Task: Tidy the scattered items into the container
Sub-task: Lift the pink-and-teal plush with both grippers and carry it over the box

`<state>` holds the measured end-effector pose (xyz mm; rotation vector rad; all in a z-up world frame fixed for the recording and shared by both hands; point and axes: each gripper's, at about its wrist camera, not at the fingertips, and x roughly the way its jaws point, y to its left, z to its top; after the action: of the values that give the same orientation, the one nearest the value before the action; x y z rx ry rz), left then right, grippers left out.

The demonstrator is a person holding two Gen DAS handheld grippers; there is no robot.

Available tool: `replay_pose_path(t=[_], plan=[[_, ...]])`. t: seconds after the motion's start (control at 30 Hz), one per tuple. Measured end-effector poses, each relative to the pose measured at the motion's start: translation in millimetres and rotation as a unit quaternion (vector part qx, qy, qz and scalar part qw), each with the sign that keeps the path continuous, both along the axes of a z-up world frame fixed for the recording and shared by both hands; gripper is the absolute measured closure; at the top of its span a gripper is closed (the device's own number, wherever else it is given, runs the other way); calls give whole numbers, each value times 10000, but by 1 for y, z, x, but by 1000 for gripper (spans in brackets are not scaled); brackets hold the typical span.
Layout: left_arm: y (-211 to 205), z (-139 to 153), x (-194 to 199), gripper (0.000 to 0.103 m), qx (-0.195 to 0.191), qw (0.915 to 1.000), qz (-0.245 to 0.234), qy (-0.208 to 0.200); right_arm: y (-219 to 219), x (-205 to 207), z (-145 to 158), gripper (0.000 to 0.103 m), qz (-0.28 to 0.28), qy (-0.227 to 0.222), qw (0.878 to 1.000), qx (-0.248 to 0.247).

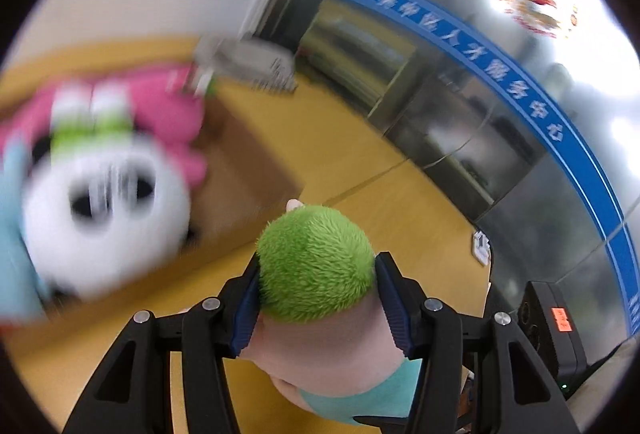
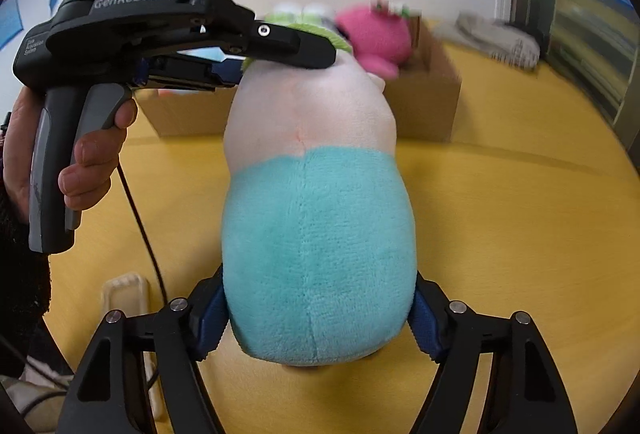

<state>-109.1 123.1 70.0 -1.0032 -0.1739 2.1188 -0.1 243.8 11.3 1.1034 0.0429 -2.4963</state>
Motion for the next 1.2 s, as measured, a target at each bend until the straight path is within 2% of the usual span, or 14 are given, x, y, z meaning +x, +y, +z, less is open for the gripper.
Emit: replay_pose_path(t=[0.17, 0.23, 0.3, 0.4, 0.53, 0.63, 0.77, 0.9, 1.0, 1.1, 1.2], plan=[[12, 87, -32, 50, -333, 9939, -154, 1037, 3, -42, 60, 23, -73, 1001, 9950, -16], [13, 108, -57, 50, -373, 9911, -112, 1276, 3, -69, 79, 23, -106, 1314, 9913, -7], [13, 115, -90, 50, -433, 9896, -8, 1373, 2, -100, 90, 23, -125, 1551, 9878, -30], [17, 99, -141, 50, -571, 9909, 88, 1217, 0, -153, 78, 23, -160, 1704, 9852, 9], [27, 44, -193, 50, -853, 9942, 123, 648, -4, -207, 30, 23, -345, 1383, 9895, 216], [30, 0, -208, 50, -1014, 9947, 20, 188, -7, -216, -3, 23, -461, 822, 9949, 372], [33, -38, -218, 49, -1356, 9906, -65, -186, -6, -209, -20, 23, -440, 348, 9962, 659], [40, -54, -223, 49, -1463, 9884, -176, -363, -11, -207, -20, 20, -268, 56, 9945, 1014], [48, -58, -223, 49, -1616, 9859, -192, -380, 3, -206, -7, 21, -302, -177, 9973, 639], [54, -66, -228, 49, -1655, 9849, -212, -461, 25, -188, 30, 20, -418, 302, 9981, 325], [56, -74, -233, 49, -1606, 9851, -224, -571, 25, -193, 51, 21, -143, 411, 9990, -19]])
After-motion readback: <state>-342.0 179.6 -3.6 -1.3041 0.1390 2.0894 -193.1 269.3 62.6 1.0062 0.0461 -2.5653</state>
